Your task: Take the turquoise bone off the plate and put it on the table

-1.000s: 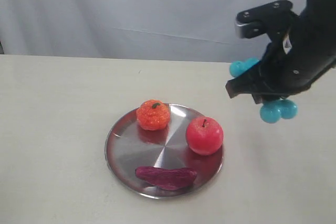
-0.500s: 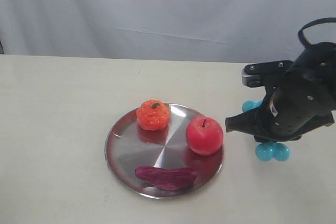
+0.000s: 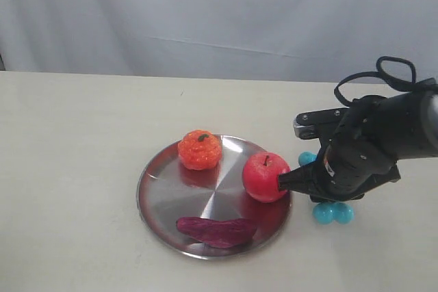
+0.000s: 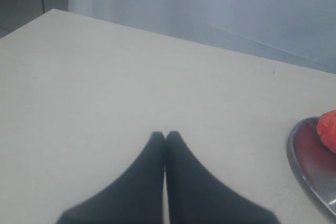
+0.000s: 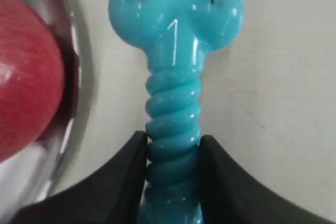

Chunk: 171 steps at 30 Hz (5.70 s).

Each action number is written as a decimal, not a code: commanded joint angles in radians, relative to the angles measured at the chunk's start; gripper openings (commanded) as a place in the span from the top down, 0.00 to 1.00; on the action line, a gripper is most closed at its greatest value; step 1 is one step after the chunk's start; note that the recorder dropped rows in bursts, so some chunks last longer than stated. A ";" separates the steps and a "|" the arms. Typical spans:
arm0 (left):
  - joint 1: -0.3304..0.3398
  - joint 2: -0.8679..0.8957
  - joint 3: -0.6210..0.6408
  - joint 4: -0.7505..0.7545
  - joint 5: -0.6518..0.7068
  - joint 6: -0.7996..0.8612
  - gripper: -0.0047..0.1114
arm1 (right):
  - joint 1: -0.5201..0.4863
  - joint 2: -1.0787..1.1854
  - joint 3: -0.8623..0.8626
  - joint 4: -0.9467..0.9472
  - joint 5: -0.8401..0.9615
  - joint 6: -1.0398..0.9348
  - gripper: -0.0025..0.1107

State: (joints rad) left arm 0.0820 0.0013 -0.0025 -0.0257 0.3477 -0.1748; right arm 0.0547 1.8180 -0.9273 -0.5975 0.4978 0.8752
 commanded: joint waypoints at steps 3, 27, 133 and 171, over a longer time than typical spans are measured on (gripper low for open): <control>-0.005 -0.001 0.003 0.000 -0.005 -0.002 0.96 | -0.010 0.001 -0.001 -0.037 -0.036 0.007 0.98; -0.005 -0.001 0.003 0.000 -0.005 -0.002 0.96 | -0.099 0.001 0.102 -0.033 -0.176 -0.008 0.98; -0.005 -0.001 0.003 0.000 -0.005 -0.002 0.96 | 0.370 -1.045 0.146 0.015 0.405 -0.094 0.98; -0.005 -0.001 0.003 0.000 -0.005 -0.002 0.96 | -0.018 -1.818 0.804 0.294 -0.131 -0.473 0.98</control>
State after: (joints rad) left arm 0.0820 0.0013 -0.0025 -0.0257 0.3477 -0.1748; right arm 0.0435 0.0050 -0.1336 -0.3875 0.4011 0.5349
